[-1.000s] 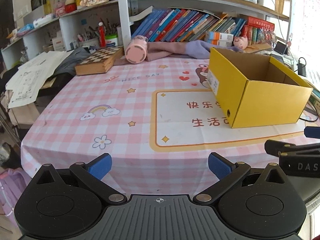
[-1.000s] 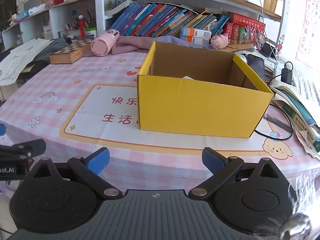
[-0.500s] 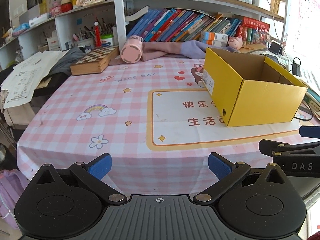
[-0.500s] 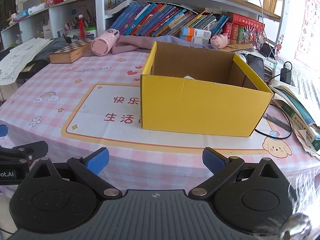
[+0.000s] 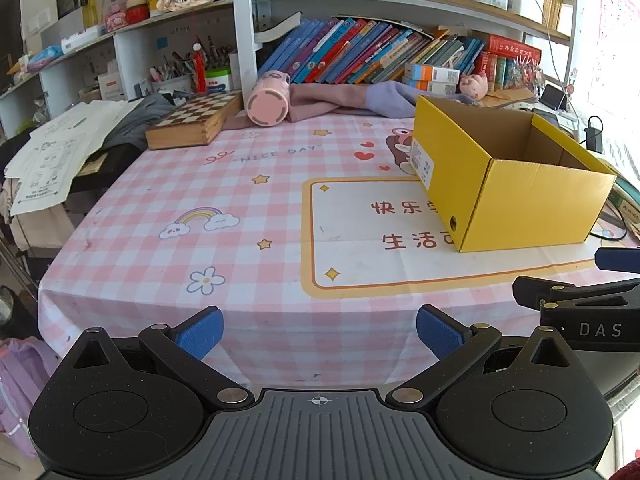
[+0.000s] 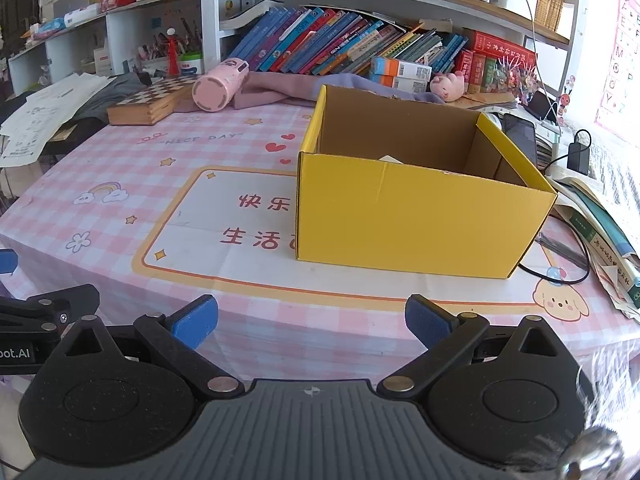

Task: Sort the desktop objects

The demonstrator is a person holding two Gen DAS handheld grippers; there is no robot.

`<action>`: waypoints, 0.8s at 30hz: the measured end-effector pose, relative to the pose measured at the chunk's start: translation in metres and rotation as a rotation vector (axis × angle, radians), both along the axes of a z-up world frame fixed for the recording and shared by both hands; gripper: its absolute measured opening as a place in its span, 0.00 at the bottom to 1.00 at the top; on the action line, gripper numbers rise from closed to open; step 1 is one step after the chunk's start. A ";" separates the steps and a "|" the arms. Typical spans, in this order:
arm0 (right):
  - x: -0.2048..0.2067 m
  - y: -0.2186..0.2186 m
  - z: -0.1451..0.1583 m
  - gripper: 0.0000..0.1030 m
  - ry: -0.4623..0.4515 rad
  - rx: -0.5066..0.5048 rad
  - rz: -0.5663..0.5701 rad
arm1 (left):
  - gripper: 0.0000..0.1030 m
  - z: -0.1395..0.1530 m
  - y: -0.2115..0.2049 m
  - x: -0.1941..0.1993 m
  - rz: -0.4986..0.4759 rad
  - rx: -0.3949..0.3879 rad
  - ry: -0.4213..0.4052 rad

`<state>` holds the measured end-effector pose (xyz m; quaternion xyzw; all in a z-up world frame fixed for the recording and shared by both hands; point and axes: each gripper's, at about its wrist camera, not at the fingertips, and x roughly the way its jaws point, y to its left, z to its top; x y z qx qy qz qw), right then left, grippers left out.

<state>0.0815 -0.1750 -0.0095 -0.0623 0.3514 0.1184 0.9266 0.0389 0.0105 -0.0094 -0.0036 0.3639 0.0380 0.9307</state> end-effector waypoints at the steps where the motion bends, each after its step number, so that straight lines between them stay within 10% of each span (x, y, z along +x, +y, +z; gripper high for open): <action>1: 0.000 0.000 0.000 0.98 0.001 0.000 0.000 | 1.00 0.000 0.000 0.000 -0.001 0.000 0.001; 24: -0.003 -0.003 0.000 0.99 0.000 0.000 -0.008 | 1.00 0.001 -0.004 0.001 -0.014 -0.001 0.010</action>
